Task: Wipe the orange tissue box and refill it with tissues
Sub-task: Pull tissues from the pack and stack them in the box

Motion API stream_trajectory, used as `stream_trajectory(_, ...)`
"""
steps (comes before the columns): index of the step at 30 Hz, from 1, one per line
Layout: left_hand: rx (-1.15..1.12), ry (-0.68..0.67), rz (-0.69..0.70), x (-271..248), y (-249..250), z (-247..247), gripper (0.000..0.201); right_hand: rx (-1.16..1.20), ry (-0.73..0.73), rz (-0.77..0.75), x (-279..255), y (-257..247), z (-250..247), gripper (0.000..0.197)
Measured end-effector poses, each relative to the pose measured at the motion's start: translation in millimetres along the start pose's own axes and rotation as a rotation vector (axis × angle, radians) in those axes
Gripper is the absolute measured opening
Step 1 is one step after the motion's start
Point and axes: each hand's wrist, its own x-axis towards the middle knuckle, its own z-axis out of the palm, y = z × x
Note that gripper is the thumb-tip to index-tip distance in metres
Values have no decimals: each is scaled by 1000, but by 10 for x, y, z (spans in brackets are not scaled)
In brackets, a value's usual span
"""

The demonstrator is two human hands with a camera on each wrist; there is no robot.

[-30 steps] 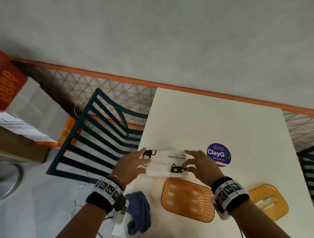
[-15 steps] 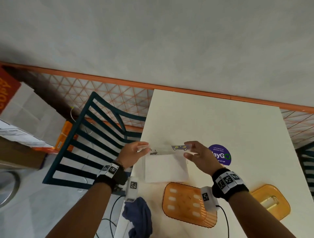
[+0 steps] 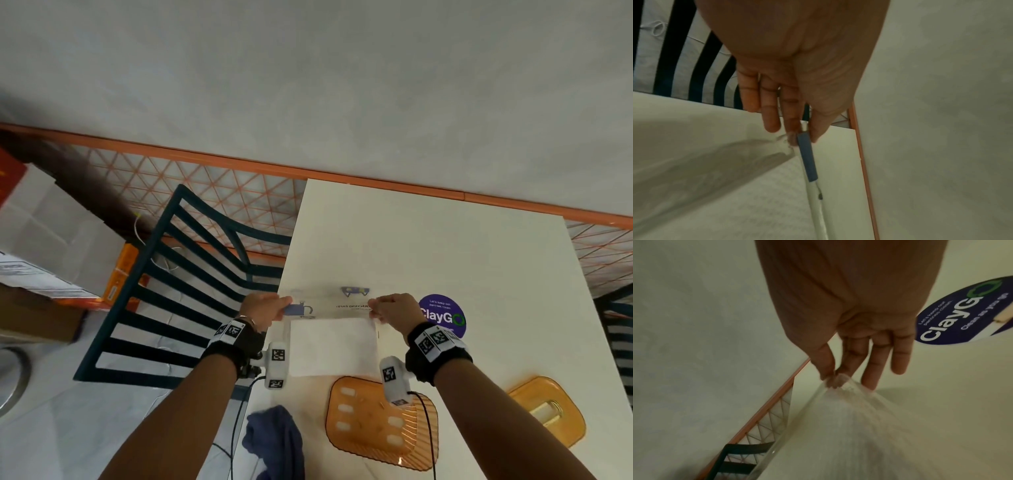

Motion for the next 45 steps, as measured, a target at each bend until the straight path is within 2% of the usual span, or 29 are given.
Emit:
stream_trajectory(2, 16, 43, 0, 13, -6, -12, 36, 67, 47, 101, -54, -38, -35, 25)
stream_trajectory(3, 29, 99, 15, -22, -4, -31, 48, 67, 68, 104, -73, -25, -70, 28)
stream_trajectory(4, 45, 160, 38, -109, 12, -64, 53, 99, 104, 94, -85, 16, -99, 30)
stream_trajectory(5, 47, 208, 69, -225, 24, -98, 49, 129, 177, 65, -123, 31, -103, 32)
stream_trajectory(7, 17, 210, 137, -503, 31, -147, 32, -23, 227, -25, -266, 92, -93, 26)
stream_trajectory(10, 99, 25, 176, -880, -45, -151, 20, -125, 102, -143, -537, 173, -27, 14)
stream_trajectory(12, 189, -39, 169, -963, -162, -106, 23, -212, 45, -167, -662, 213, 44, 20)
stream_trajectory(16, 263, 19, 163, -954, -323, 35, 41, -328, 68, -132, -715, 268, 153, 40)
stream_trajectory(19, 288, 50, 173, -988, -343, 123, 38, -319, 91, -105, -708, 290, 180, 42)
stream_trajectory(28, 205, 113, 134, -1037, -354, 225, 34, -268, 90, -17, -677, 316, 217, 32)
stream_trajectory(36, 137, 105, 136, -1135, -344, 210, 29, -182, 107, -50, -786, 303, 196, 26)
stream_trajectory(39, 81, 93, 146, -1151, -369, 192, 24, -84, 71, -86, -858, 317, 164, 29)
stream_trajectory(42, -44, 44, 135, -1163, -398, 157, 19, 72, -57, -61, -964, 243, 113, 42)
stream_trajectory(43, -92, 22, 127, -1175, -395, 137, 19, 114, -114, -50, -1005, 199, 87, 40)
stream_trajectory(45, -209, -31, 95, -1204, -371, 93, 25, 199, -229, -55, -1111, 101, 15, 23)
